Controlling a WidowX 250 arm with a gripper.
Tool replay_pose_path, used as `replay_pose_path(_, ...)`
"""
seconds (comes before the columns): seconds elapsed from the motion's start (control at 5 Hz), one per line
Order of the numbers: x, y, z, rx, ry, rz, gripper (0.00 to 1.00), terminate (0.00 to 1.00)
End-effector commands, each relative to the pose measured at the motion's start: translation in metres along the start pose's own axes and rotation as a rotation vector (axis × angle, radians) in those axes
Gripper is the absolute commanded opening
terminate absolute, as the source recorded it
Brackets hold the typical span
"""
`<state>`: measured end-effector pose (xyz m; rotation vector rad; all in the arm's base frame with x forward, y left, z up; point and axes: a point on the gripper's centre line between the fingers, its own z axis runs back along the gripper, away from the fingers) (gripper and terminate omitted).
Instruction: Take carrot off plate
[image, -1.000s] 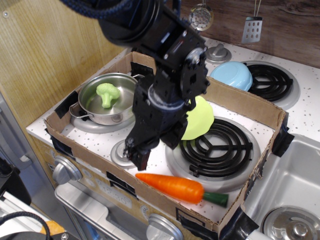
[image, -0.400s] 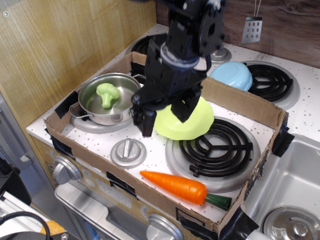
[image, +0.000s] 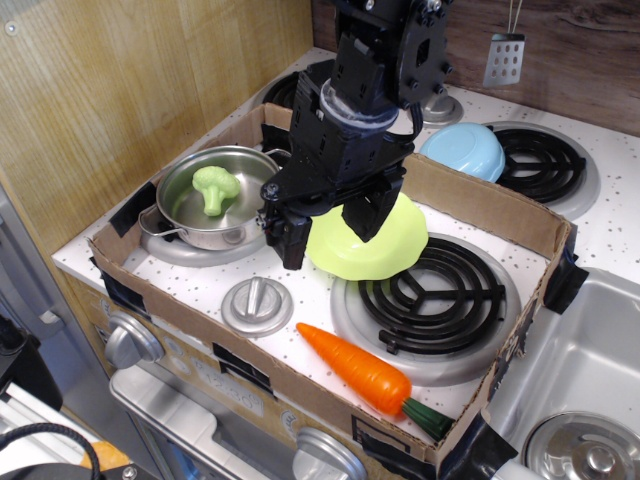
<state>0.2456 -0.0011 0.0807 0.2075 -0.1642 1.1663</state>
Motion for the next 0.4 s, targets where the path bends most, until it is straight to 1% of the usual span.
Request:
replay_pose_path(0.0,0.0049,-0.0087,0.0149,-0.048,-0.015,0.016,1.0,0.0)
replay_pose_path(0.2,0.0049,-0.0087,0.0149,-0.048,-0.015,0.016,1.0,1.0)
